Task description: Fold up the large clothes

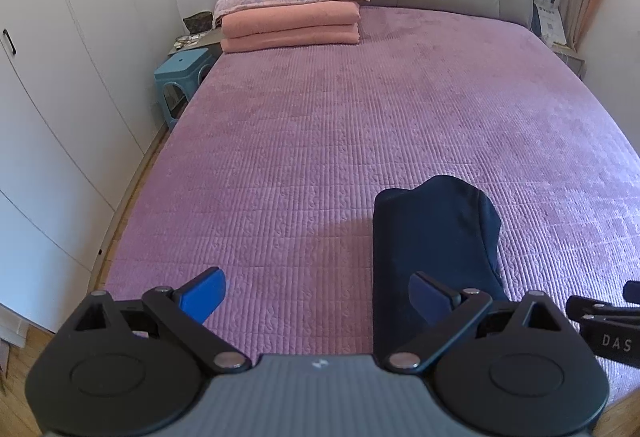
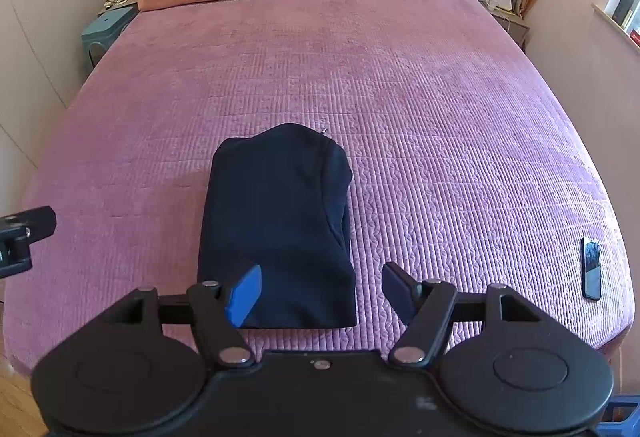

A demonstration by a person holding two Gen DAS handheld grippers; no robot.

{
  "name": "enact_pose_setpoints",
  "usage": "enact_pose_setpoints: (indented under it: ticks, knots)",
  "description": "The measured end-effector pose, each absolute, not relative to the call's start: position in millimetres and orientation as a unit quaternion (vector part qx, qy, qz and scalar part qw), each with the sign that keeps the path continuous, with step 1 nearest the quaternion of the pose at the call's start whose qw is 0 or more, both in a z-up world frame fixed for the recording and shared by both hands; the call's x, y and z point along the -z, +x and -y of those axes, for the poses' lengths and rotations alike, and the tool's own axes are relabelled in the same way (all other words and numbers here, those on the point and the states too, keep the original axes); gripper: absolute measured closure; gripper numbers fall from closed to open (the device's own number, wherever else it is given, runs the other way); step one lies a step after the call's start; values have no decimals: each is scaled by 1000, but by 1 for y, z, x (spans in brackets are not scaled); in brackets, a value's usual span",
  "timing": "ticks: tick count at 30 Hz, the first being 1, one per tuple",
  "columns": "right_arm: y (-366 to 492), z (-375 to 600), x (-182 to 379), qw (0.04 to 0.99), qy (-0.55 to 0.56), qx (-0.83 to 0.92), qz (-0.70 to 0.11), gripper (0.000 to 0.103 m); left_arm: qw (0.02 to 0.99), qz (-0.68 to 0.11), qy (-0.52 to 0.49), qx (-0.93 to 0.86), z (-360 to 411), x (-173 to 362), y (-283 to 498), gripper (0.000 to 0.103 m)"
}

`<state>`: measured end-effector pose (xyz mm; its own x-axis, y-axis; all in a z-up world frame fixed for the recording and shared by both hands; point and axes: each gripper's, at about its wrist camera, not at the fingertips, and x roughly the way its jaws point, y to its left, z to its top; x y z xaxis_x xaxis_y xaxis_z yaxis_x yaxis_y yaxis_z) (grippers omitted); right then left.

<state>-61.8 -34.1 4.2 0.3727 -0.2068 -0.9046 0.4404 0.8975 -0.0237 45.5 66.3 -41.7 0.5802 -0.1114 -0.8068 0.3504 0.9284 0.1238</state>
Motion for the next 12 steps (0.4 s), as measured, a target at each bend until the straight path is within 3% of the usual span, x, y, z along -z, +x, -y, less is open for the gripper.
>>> enact_pose_setpoints:
  ticks: [12]
  knots:
    - [-64, 37, -3, 820, 114, 197, -526, 24, 882, -430, 142, 132, -68, 45, 48, 1]
